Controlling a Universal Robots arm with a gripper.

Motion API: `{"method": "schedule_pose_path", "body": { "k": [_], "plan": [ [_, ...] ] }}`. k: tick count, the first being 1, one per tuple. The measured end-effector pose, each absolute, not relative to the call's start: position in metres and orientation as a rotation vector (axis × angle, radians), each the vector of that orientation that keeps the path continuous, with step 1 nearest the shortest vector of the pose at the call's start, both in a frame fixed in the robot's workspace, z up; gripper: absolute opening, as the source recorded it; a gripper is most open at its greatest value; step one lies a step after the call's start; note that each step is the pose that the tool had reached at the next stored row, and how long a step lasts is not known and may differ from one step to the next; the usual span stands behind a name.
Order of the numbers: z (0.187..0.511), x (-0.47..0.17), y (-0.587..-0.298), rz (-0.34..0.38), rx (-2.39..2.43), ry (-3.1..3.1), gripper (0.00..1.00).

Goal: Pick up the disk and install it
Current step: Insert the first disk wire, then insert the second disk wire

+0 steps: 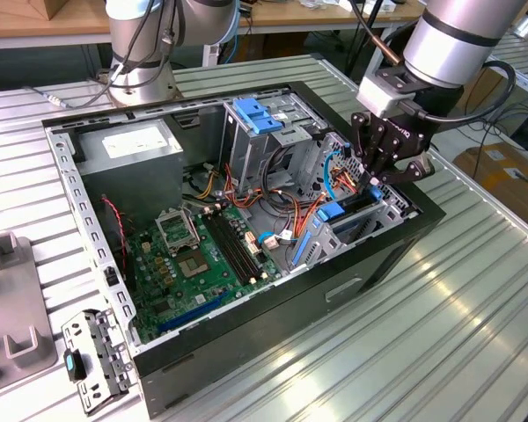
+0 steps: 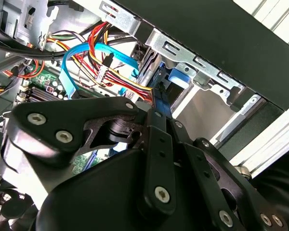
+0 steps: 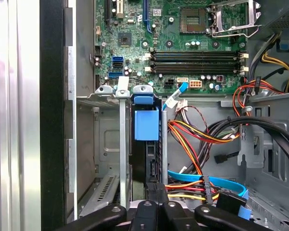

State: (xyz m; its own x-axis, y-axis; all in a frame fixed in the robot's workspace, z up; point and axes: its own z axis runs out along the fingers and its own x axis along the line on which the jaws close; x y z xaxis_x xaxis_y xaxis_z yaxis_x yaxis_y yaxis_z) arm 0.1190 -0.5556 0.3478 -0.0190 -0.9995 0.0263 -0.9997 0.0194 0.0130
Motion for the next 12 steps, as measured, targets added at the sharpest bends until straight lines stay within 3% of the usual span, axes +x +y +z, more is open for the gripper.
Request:
{"method": "schedule_pose_path", "body": {
  "k": [12],
  "plan": [
    [0.3480, 0.1132, -0.5556, 0.014, 2.181, -2.223, 0.11]
  ]
}}
